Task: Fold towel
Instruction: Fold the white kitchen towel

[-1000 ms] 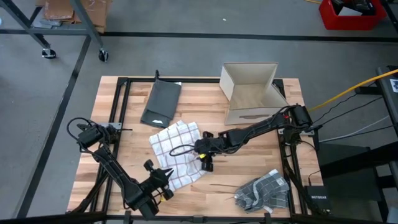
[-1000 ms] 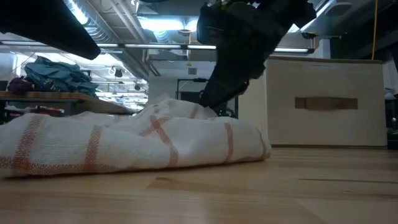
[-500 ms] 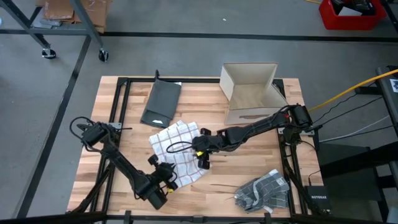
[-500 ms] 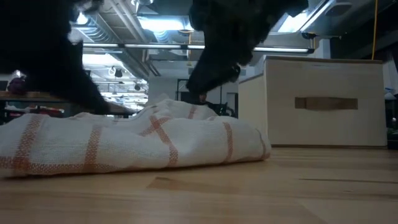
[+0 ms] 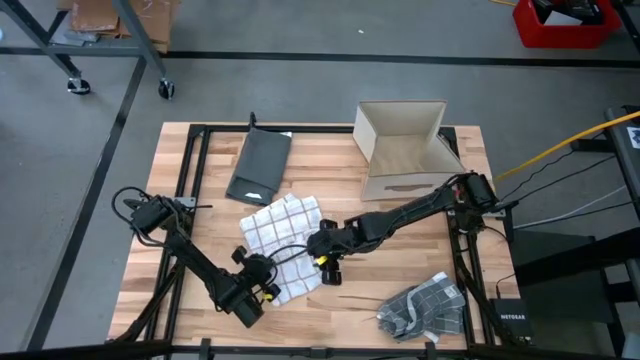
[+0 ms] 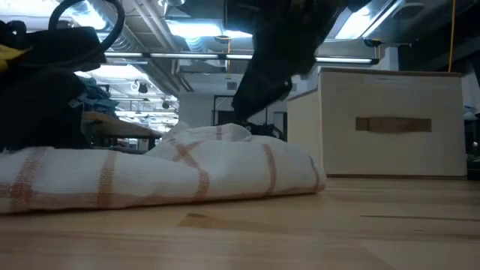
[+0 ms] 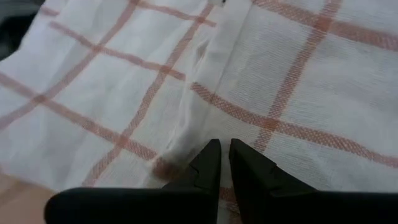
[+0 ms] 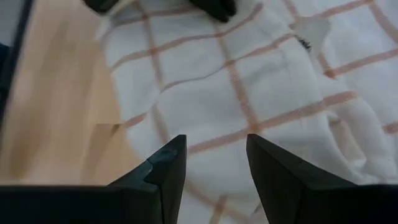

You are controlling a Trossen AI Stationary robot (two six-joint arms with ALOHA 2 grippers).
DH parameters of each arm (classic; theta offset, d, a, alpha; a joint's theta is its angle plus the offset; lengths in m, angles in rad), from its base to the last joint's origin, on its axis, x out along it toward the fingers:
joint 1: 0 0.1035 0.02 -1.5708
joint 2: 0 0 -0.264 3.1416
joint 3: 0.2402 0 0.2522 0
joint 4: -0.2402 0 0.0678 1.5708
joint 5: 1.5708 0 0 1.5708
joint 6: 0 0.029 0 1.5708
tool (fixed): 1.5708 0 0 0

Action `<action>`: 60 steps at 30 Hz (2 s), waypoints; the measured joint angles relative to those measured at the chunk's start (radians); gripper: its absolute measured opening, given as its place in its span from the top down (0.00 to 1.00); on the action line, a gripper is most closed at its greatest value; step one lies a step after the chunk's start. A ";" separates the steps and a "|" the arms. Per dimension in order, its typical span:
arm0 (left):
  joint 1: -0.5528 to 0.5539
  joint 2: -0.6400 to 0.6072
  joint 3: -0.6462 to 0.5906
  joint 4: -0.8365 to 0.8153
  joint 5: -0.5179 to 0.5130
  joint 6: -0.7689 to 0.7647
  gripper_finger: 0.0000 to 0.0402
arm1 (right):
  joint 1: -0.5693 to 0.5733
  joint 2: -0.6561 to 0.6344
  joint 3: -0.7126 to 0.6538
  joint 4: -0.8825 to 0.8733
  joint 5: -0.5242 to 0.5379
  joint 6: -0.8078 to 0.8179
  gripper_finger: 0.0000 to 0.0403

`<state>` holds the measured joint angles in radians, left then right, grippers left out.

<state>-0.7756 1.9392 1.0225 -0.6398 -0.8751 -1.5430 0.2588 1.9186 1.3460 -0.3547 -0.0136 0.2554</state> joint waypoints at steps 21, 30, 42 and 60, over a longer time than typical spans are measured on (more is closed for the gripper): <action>-0.045 -0.002 0.000 0.020 0.059 0.032 0.92 | -0.201 0.127 0.000 -0.064 0.133 -0.032 0.57; -0.050 -0.016 0.005 0.008 0.007 0.033 0.92 | -0.214 0.104 -0.001 -0.089 0.142 -0.144 0.57; -0.047 -0.195 0.069 0.055 -0.046 0.238 0.92 | -0.195 -0.101 -0.001 -0.200 0.092 -0.235 0.57; -0.012 -0.204 0.069 0.403 0.209 0.448 0.64 | 0.065 -0.093 -0.001 -0.243 0.016 -0.373 0.57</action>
<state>-0.7876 1.7349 1.0920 -0.2370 -0.6660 -1.0948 0.3240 1.8259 1.3453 -0.5981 0.0026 -0.1174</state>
